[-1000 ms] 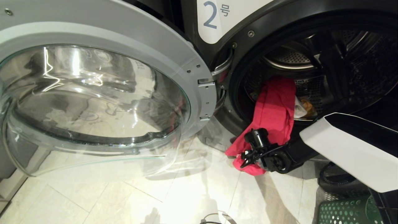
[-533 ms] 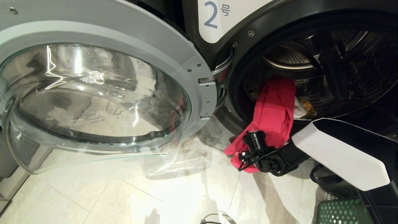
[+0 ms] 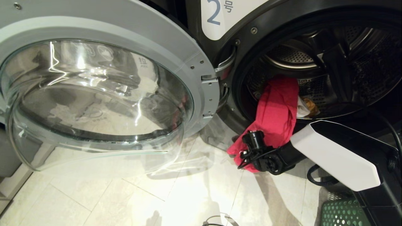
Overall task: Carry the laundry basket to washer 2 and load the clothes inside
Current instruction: Place the clothes into the washing machine
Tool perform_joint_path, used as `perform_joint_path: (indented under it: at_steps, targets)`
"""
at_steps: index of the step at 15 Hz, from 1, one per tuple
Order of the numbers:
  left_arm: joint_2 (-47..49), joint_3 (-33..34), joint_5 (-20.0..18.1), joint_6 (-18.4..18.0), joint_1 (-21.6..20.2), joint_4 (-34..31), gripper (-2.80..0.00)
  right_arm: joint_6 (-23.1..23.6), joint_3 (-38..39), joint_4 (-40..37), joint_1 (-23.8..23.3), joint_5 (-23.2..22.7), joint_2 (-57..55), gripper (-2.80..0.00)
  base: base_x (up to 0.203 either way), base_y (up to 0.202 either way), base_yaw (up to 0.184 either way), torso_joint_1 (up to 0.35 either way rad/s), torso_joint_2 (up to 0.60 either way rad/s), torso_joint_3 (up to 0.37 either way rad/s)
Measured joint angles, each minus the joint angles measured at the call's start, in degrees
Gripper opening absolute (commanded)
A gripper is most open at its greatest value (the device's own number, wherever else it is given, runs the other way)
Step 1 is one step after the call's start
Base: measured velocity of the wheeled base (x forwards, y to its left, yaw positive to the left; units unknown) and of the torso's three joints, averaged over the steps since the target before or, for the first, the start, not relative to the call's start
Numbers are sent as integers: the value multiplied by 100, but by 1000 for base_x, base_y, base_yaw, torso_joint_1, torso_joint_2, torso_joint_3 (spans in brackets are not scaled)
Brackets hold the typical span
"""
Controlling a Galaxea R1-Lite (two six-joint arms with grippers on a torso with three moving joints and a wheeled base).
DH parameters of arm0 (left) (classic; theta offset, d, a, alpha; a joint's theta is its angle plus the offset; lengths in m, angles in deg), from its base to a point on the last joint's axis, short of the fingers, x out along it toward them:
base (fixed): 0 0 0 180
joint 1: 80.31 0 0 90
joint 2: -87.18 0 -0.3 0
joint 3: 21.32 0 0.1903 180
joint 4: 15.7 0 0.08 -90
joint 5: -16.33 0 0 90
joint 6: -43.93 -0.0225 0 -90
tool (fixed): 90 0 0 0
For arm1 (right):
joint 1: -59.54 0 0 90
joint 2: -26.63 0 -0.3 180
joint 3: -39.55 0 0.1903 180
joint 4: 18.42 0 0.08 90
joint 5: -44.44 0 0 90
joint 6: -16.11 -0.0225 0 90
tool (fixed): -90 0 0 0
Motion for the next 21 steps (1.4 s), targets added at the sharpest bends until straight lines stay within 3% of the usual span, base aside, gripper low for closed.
perform_joint_path:
  at_steps: [4,5,9,14,21]
  targets:
    - [0,0,0,0,0,0,-280,-68,0,-110,-2,28,61,0,0,0,0,0,0,0]
    - [0,0,0,0,0,0,-280,-80,21,-132,-1,51,84,-280,0,0,0,0,0,0]
    - [0,0,0,0,0,0,-280,-229,70,-371,-5,178,232,-280,0,0,0,0,0,0]
    - [0,0,0,0,0,0,-280,-1155,434,-1205,17,483,621,-280,0,0,0,0,0,0]
    - [0,0,0,0,0,0,-280,-1196,1376,-1297,347,508,1608,-280,0,0,0,0,0,0]
